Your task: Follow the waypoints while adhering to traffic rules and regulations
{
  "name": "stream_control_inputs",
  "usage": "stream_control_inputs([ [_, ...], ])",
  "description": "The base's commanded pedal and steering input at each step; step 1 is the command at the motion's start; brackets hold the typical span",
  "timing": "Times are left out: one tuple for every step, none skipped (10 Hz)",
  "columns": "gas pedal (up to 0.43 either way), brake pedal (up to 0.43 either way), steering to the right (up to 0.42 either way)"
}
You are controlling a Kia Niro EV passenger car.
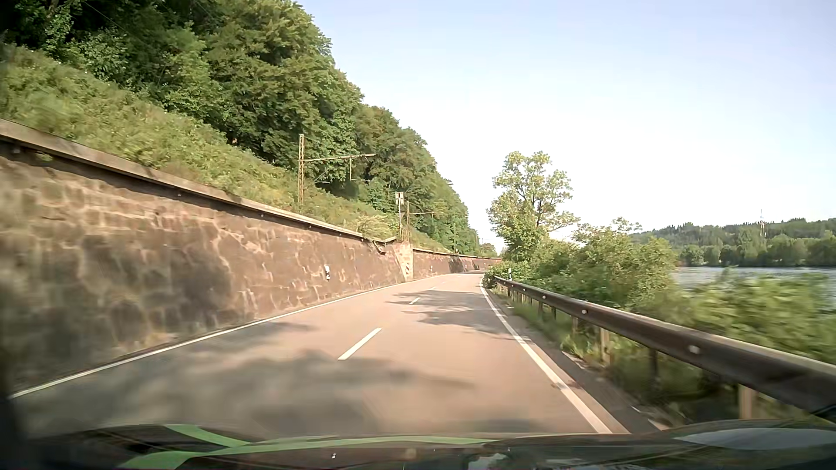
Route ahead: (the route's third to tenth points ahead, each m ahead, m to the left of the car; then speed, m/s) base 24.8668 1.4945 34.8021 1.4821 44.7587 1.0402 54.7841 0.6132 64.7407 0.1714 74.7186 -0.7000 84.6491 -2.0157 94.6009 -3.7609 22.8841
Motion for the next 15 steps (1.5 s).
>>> stream_control_inputs([
  [0.138, 0.0, 0.006],
  [0.118, 0.0, 0.005],
  [0.118, 0.0, 0.005],
  [0.118, 0.0, 0.005],
  [0.118, 0.0, 0.005],
  [0.13, 0.0, 0.005],
  [0.13, 0.0, 0.005],
  [0.138, 0.0, 0.005],
  [0.138, 0.0, 0.005],
  [0.15, 0.0, 0.005],
  [0.15, 0.0, 0.005],
  [0.15, 0.0, 0.005],
  [0.15, 0.0, 0.005],
  [0.15, 0.0, 0.005],
  [0.15, 0.0, 0.005],
])
